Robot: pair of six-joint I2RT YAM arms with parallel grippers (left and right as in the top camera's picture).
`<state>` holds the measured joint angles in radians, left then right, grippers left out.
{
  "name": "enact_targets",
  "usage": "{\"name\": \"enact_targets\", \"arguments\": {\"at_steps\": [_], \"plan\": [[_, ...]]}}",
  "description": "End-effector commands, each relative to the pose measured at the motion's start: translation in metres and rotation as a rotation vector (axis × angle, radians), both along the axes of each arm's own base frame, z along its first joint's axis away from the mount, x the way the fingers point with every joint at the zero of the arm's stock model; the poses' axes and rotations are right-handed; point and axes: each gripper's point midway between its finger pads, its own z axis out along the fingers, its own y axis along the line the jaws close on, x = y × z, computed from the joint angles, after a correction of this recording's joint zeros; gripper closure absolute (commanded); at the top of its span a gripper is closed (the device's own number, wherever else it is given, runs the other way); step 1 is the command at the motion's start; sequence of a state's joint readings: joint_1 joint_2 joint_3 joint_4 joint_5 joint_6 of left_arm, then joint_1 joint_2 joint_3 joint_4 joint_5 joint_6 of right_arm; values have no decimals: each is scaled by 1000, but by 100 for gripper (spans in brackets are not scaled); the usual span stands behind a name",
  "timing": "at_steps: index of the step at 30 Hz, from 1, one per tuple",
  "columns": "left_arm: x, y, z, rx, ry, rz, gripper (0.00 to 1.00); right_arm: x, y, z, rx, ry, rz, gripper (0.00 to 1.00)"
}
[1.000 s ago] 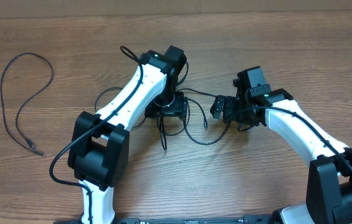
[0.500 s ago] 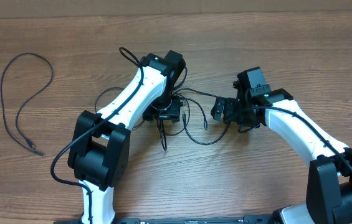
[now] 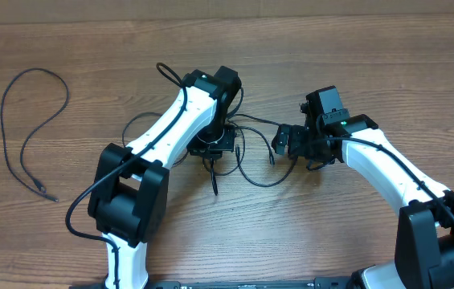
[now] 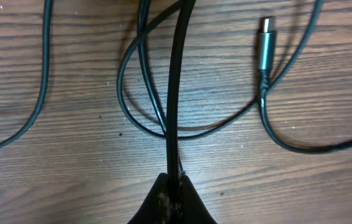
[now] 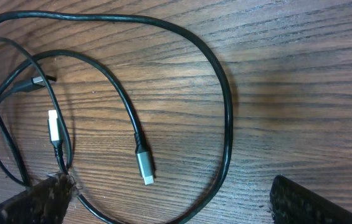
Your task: Untangle cables
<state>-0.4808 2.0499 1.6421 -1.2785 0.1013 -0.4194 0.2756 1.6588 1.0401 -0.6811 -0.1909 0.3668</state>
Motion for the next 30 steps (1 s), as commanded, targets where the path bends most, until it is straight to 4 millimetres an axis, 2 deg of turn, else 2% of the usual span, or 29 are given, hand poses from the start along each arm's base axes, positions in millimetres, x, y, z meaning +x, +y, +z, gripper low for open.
{"name": "enact_targets", "arguments": {"at_steps": [1, 3, 8, 11, 12, 14, 15, 17, 21, 22, 23, 25, 26, 29, 30], "plan": [[7, -4, 46, -75, -120, -26, 96, -1, -2, -3, -5, 9, -10, 0], [10, 0, 68, -83, -192, -27, 96, -2, 1, -3, 8, 13, -5, 0], [11, 9, 144, -140, -420, -24, 96, -5, 11, 0, 70, 26, 16, 0], [8, 11, 196, -213, -577, -30, 96, -4, 13, 1, 79, 20, 18, 0], [7, 11, 214, -242, -635, -28, 96, -4, 13, 1, 79, 19, 18, 4], [4, 12, 247, -299, -749, -23, 96, -3, 13, 1, 80, 15, 18, 28], [1, 14, 270, -337, -825, -20, 96, -2, 13, 1, 78, 12, 18, 46], [-4, 17, 296, -379, -915, -21, 96, -1, 12, 1, 70, 7, 15, 67], [-13, 21, 336, -430, -1062, -56, 96, 0, 12, 2, 73, 3, 15, 84], [-15, 22, 342, -439, -1082, -55, 96, 0, 12, 2, 74, 3, 15, 83], [-16, 23, 346, -444, -1093, -54, 96, 0, 13, 2, 78, 4, 17, 76], [-19, 24, 349, -449, -1103, -54, 96, -2, 17, 3, 102, 10, 26, 37], [-19, 24, 349, -445, -1104, -60, 96, -2, 19, 4, 115, 11, 31, 26], [-15, 30, 346, -394, -1116, -66, 96, -2, 21, 5, 124, 13, 33, 11], [-14, 34, 345, -372, -1120, -55, 96, -2, 21, 5, 124, 14, 33, 9]]}}
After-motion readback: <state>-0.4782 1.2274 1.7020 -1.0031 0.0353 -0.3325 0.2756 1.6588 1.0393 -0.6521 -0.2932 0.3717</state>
